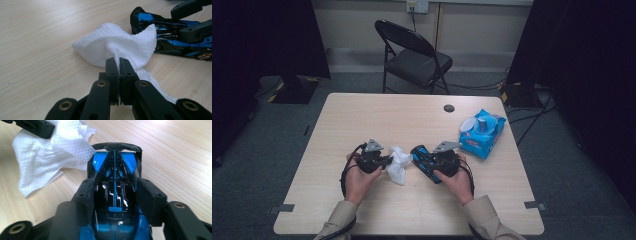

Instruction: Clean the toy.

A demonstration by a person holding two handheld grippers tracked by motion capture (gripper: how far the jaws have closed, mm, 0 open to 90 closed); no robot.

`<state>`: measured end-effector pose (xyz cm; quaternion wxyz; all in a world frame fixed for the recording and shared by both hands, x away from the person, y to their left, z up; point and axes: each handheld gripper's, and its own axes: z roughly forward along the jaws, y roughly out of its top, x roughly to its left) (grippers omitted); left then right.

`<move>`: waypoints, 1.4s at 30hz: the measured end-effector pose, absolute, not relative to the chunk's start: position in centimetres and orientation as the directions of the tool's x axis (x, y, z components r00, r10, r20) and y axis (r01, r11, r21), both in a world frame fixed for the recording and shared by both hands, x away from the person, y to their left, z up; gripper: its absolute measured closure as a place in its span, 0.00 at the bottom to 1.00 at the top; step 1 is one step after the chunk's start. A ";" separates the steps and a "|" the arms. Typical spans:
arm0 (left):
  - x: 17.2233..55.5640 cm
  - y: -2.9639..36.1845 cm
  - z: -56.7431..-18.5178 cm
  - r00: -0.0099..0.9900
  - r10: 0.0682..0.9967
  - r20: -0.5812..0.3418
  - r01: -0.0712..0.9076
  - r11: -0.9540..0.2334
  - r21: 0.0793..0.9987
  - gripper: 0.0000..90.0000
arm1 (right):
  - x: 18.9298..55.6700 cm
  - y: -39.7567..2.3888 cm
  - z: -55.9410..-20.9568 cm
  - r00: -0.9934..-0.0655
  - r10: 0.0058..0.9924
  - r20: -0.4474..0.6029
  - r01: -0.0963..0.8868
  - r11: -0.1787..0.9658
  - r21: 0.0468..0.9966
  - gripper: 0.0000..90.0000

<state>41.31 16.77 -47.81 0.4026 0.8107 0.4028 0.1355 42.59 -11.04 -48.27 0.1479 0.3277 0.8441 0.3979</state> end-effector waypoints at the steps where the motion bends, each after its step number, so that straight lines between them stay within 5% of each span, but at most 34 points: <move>1: 41.3 16.6 -47.9 0.641 0.760 -0.107 0.546 -0.353 0.760 0.97 | 42.6 -11.0 -48.3 -0.745 0.667 0.003 0.427 0.474 0.770 0.55; 42: 41.3 12.5 -49.9 0.682 0.725 -0.100 0.542 -0.409 0.734 0.96 | 42.5 -10.2 -48.6 -0.732 0.681 -0.020 0.415 0.469 0.779 0.51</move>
